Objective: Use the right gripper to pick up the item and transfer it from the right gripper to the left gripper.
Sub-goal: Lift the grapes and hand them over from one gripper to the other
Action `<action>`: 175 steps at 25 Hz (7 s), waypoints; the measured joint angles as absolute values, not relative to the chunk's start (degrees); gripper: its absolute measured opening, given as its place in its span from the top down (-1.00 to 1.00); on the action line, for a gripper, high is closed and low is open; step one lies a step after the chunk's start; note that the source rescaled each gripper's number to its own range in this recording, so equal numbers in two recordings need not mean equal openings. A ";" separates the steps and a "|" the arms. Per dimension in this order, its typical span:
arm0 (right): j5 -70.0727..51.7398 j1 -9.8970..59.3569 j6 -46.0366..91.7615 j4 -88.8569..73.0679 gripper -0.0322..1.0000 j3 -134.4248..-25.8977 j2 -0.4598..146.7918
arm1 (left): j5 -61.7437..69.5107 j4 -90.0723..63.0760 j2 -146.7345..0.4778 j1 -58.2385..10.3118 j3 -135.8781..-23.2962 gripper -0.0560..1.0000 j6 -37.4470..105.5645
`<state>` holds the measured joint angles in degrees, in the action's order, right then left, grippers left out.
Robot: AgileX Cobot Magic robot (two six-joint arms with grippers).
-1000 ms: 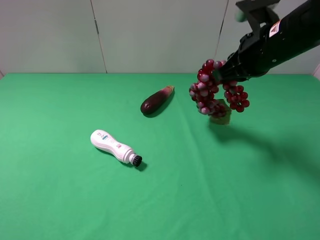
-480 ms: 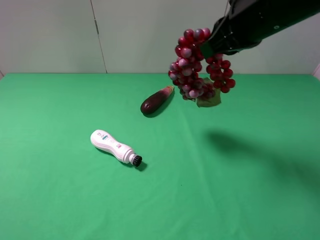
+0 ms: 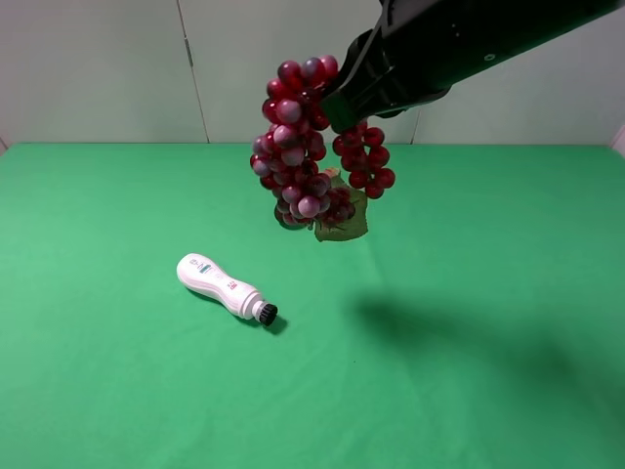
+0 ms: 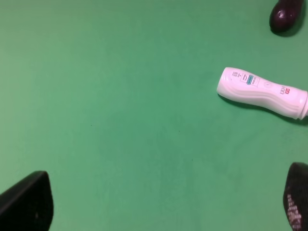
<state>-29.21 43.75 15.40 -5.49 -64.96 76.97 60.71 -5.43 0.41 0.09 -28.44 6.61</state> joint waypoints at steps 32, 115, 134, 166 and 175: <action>-31.86 44.76 23.74 -9.59 0.87 -64.96 78.15 | 45.91 -22.06 -14.77 0.09 -29.30 -1.00 30.88; -34.95 44.76 37.25 -15.77 0.91 -64.96 80.27 | 52.06 -97.43 -83.37 -14.86 -29.82 -1.00 137.55; -34.95 44.76 37.25 -16.20 0.91 -64.96 80.27 | 46.09 -99.11 -84.21 -19.31 -31.18 -1.00 139.43; -35.02 44.76 37.25 -16.37 0.94 -64.96 80.27 | 42.42 -99.04 -92.35 -23.29 -37.87 0.85 141.10; -33.46 44.76 37.25 -16.37 -0.59 -64.96 80.27 | 41.28 -98.90 -92.46 -23.29 -37.87 0.87 141.10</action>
<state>-33.46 44.76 37.25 -16.37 -64.96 80.27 41.28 -98.90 -92.46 -23.29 -37.87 141.10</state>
